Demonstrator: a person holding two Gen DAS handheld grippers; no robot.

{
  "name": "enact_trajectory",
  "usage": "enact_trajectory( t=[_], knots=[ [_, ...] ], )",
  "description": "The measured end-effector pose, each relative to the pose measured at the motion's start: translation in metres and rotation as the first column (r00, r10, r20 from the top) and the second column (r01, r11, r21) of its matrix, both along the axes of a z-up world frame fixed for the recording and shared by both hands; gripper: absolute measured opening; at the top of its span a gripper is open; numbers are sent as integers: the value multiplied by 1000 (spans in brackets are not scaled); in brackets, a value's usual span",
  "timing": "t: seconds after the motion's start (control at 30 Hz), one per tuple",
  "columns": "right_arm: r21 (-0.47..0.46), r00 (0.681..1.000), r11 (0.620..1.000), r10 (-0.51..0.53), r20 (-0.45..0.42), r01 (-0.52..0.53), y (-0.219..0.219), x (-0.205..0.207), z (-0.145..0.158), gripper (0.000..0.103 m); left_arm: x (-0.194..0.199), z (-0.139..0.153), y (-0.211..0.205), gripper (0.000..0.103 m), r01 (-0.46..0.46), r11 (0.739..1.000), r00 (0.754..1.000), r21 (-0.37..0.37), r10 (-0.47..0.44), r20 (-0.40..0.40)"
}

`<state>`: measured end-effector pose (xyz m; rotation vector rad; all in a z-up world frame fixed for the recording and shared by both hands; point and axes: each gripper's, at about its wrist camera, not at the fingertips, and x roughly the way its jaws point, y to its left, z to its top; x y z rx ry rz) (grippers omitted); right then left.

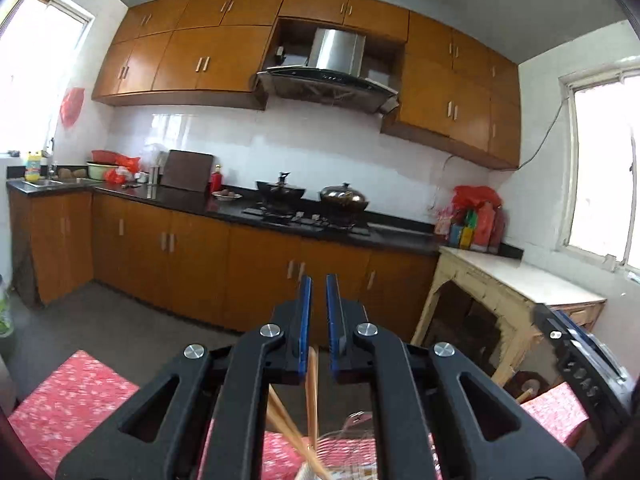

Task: Organize utensils
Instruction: 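Open both tools to drop the chopsticks into the wire holder, then move both open tools back toward the remaining chopsticks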

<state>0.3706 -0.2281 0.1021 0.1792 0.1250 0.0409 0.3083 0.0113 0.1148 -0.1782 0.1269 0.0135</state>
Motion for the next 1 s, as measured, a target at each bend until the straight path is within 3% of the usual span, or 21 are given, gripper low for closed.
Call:
enact_trajectory(
  t=[0.07,0.2,0.37,0.43,0.5,0.7,0.8,1.0],
  knots=[
    [-9,1000,1000,-8,-15,8,-6,-10,-1,40,-11,3,7,11,-8,1000,1000,13,8,-4],
    [-1,998,1000,-22,-56,22,-21,-37,-8,40,-39,4,17,40,-39,998,999,40,40,-11],
    [8,991,1000,-25,-134,26,-38,-77,-33,40,-67,-11,30,46,-43,998,996,44,47,-82],
    [7,982,999,-30,-185,32,-42,-92,-52,40,-79,-23,35,58,-51,998,991,48,56,-118],
    [4,968,1000,-29,-249,31,-45,-104,-74,40,-93,-43,38,64,-47,997,984,54,56,-171],
    [-8,878,999,43,-476,-53,-27,-131,-161,38,-123,-108,36,70,2,998,943,67,21,-333],
    [6,823,994,97,-560,-112,-12,-140,-196,32,-137,-133,28,72,21,994,930,106,19,-366],
    [25,765,988,135,-630,-154,10,-144,-231,26,-154,-169,17,73,79,991,902,109,-24,-432]
  ],
)
